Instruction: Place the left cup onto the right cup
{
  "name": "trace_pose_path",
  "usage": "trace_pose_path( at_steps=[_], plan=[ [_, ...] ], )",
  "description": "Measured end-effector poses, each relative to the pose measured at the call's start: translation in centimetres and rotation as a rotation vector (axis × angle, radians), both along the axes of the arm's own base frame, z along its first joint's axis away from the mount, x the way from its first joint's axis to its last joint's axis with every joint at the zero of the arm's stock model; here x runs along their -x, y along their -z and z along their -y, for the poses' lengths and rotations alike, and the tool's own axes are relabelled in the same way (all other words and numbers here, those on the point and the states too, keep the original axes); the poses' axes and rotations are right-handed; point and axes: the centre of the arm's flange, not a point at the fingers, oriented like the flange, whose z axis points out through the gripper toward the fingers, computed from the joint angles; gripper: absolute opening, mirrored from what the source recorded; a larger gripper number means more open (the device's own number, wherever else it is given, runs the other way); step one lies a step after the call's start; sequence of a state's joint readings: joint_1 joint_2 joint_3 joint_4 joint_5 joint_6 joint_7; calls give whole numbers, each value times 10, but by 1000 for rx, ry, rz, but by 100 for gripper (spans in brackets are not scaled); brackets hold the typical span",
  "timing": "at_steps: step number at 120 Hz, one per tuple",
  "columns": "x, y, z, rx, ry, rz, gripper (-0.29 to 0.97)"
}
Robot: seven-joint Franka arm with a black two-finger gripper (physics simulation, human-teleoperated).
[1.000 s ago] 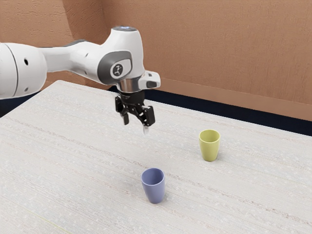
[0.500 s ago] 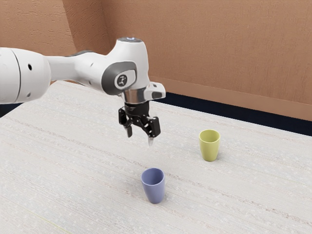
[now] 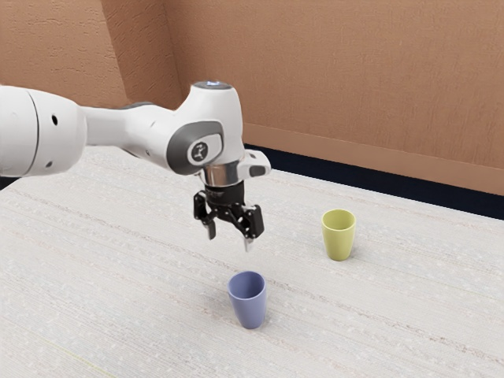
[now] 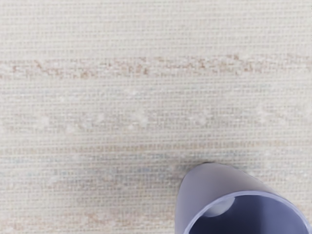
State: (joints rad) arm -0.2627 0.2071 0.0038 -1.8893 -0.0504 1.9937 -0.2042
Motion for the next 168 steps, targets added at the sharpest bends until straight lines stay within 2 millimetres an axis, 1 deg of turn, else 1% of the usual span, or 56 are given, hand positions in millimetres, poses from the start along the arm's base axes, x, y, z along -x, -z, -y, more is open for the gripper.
trace_pose_path(
  at_steps=[16, 49, 74, 117, 140, 168],
  plan=[
    [7, 10, 3, -5, -6, -13, 68],
    [22, 16, 1, -5, -26, -11, 68],
    [28, 27, -1, -1, -44, -15, 68],
    [28, 41, -2, -2, -68, -18, 68],
    [28, 56, -2, -5, -86, -34, 68],
    [27, 64, -1, -6, -101, -39, 68]
  ],
)
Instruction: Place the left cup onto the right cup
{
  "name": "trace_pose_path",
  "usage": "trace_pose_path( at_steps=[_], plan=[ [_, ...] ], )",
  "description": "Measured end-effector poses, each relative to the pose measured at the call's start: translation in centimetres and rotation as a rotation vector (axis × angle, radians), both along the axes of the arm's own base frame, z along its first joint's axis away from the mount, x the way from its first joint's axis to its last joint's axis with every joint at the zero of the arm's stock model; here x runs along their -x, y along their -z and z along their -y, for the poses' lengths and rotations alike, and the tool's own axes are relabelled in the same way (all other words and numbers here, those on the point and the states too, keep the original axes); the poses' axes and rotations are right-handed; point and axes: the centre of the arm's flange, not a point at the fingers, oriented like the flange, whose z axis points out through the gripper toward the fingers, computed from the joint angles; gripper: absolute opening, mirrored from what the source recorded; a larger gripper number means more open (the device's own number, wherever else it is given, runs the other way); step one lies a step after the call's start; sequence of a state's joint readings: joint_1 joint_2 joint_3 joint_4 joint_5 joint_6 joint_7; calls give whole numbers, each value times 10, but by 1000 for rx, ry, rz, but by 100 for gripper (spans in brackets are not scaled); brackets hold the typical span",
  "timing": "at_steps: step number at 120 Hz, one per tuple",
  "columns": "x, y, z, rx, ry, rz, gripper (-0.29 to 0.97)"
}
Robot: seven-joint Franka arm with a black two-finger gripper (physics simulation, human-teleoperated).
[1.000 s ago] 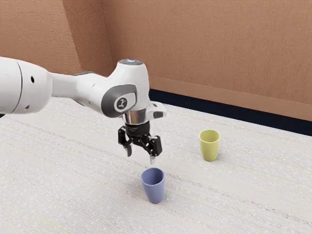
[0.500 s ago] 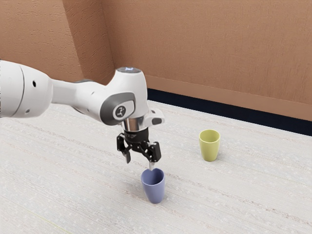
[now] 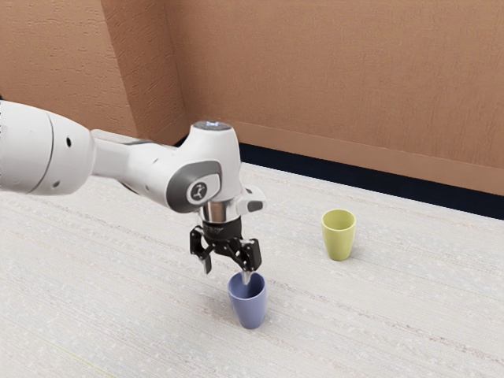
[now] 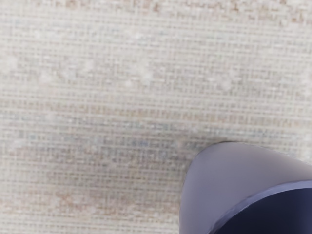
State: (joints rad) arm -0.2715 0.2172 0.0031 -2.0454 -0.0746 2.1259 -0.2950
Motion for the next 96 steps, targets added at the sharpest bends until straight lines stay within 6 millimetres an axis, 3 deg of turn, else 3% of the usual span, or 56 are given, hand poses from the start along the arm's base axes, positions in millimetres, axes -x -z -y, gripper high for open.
trace_pose_path(
  at_steps=[41, 96],
  plan=[
    [-1, 8, 1, 1, -13, -4, 66],
    [-2, 11, 3, 1, -19, -4, 44]
  ],
)
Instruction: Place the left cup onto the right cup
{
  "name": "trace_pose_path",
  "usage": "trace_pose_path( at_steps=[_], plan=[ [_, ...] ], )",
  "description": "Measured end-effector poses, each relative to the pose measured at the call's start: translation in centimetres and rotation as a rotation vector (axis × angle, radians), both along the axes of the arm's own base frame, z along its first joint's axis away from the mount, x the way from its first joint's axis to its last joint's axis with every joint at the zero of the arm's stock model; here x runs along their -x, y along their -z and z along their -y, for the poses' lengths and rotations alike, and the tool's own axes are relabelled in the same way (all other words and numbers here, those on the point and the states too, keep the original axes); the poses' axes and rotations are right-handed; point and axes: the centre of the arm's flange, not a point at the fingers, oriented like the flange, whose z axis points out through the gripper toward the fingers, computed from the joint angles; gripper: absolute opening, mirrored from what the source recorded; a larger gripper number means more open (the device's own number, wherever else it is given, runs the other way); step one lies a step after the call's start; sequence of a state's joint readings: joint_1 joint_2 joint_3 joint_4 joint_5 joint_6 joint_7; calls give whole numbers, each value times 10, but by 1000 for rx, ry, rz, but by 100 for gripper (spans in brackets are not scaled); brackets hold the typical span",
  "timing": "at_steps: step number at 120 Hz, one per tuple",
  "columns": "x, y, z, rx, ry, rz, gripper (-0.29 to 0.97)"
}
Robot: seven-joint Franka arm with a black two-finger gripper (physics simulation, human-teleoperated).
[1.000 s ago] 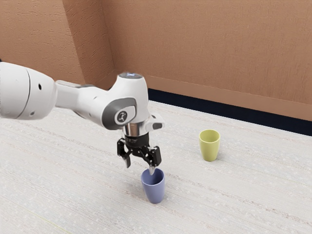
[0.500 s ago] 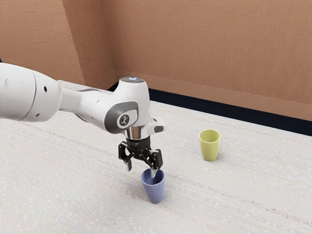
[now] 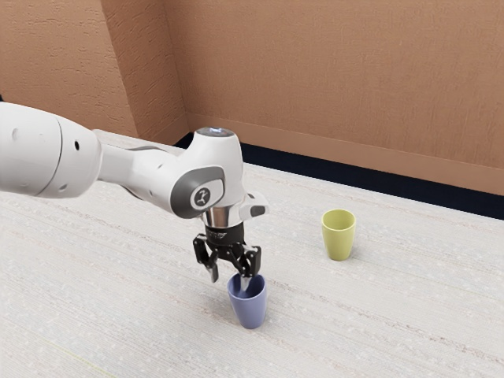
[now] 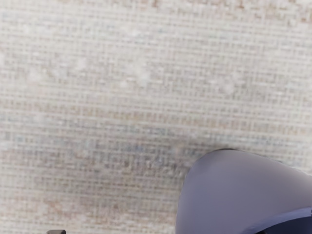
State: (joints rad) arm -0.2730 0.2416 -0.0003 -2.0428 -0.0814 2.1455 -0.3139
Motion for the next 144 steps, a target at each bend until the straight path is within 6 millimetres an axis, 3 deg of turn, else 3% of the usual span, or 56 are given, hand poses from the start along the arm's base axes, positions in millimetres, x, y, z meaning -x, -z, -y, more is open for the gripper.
trace_pose_path(
  at_steps=[144],
  plan=[
    [0, 6, 9, -1, 7, 7, 13]
  ],
)
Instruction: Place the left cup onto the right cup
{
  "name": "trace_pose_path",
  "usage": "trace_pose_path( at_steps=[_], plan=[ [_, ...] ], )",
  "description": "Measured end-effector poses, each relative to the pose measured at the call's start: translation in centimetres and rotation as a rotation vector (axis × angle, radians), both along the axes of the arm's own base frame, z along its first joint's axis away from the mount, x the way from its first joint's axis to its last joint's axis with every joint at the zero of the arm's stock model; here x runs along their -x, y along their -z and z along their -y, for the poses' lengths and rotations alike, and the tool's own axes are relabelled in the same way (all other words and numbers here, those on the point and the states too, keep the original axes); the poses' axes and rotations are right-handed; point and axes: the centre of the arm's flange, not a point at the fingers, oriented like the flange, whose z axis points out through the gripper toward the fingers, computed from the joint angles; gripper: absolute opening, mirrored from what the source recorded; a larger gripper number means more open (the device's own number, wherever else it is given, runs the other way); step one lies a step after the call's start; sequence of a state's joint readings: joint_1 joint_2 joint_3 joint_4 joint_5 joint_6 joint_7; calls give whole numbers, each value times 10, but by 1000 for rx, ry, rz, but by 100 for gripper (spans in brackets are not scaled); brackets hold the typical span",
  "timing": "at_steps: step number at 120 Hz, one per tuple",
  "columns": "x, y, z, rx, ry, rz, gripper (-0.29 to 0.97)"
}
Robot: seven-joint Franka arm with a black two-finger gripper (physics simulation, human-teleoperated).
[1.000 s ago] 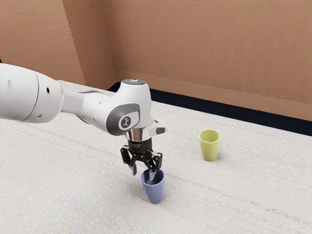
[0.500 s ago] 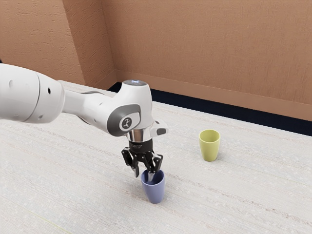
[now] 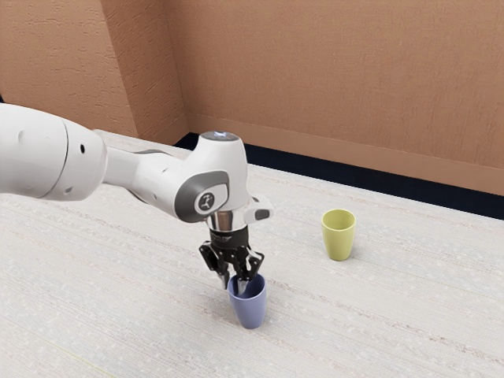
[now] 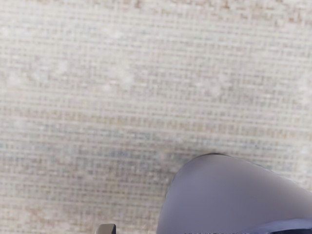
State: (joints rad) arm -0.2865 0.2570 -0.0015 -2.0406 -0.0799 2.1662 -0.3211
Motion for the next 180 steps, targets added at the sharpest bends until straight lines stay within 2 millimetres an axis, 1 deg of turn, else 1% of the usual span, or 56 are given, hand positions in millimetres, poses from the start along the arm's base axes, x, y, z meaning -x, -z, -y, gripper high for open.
trace_pose_path(
  at_steps=[37, 81, 102, 125, 139, 180],
  plan=[
    [-1, -1, 1, 1, 0, 5, 6],
    [0, -1, 1, 0, 0, 5, -6],
    [-1, -4, 1, 0, 0, 9, -8],
    [-1, -18, 1, 4, -1, 32, -10],
    [-1, -30, 3, 7, 4, 49, -10],
    [-9, -69, 7, 14, 12, 90, -10]
  ],
)
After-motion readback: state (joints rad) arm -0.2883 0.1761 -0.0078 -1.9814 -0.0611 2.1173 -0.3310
